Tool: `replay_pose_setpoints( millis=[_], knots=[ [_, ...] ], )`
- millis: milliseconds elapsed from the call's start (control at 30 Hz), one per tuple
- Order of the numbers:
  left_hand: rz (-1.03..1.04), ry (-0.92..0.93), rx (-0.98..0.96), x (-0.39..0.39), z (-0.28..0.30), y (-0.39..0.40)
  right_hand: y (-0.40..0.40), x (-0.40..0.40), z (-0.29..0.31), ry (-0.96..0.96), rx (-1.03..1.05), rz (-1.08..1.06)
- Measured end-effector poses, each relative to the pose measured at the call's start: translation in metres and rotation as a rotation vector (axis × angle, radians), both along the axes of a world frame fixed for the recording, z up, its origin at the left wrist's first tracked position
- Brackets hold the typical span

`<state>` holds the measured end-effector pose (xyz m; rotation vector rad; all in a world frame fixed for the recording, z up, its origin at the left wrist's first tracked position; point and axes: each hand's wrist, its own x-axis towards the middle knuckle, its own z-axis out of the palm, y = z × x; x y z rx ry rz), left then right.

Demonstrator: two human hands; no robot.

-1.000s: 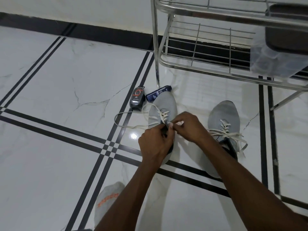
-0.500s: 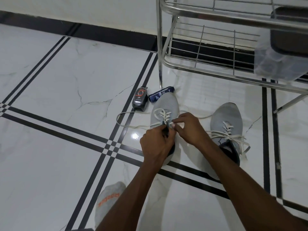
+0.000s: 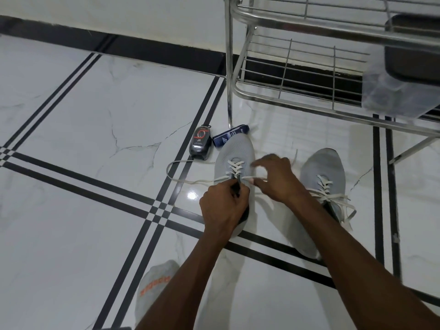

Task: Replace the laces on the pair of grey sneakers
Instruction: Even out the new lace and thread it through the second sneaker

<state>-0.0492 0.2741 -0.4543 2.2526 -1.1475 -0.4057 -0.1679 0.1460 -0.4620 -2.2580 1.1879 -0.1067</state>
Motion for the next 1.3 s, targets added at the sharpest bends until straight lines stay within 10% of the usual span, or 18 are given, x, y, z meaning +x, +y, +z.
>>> replay_pose_setpoints(
  millis=[333,667,800,967,1133,1300],
  knots=[
    [-0.023,-0.034,0.006,0.002,-0.002,0.003,0.010,0.000,0.006,0.263,0.149,0.021],
    [-0.224,0.168,-0.081,0.031,0.020,-0.023,-0.010,-0.004,0.062,-0.401,0.602,-0.263],
    [-0.430,0.304,-0.081,0.038,0.026,-0.047,-0.017,-0.003,0.082,-0.416,0.587,-0.269],
    [-0.178,0.265,-0.181,0.065,0.019,-0.055,-0.019,-0.007,0.090,-0.421,0.564,-0.256],
    [-0.536,0.259,-0.158,0.064,0.039,-0.068,-0.016,0.001,0.088,-0.396,0.593,-0.220],
    [-0.183,0.101,-0.072,0.089,0.028,-0.064,-0.017,-0.001,0.091,-0.393,0.584,-0.212]
  ],
)
